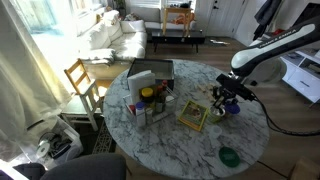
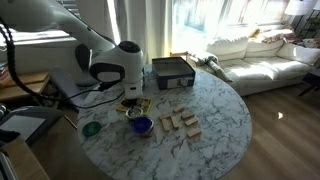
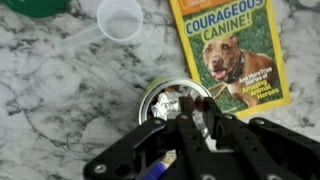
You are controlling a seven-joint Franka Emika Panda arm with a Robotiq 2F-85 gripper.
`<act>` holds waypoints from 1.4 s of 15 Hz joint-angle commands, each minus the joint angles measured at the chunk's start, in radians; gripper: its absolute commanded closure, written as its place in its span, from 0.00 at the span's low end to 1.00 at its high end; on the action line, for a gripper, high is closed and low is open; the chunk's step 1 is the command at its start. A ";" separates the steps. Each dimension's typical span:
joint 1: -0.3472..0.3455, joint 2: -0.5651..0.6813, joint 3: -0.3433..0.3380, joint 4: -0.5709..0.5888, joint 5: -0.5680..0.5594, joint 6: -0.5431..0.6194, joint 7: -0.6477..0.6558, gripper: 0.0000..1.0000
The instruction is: Pick up the small black object from the can and put it in the clear measuring spoon
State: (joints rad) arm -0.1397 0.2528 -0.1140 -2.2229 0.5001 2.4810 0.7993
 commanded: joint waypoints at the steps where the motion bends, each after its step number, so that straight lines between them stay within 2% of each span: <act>1: 0.019 -0.088 0.006 -0.077 -0.061 -0.115 -0.091 0.95; 4: 0.046 -0.130 0.012 -0.122 -0.135 -0.167 -0.154 0.95; 9: 0.089 -0.169 0.039 -0.213 -0.191 -0.098 -0.260 0.95; 18: 0.125 -0.141 0.054 -0.273 -0.229 0.131 -0.257 0.95; 21: 0.126 -0.122 0.050 -0.271 -0.250 0.153 -0.253 0.95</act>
State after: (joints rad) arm -0.0192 0.1179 -0.0570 -2.4750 0.2862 2.5921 0.5393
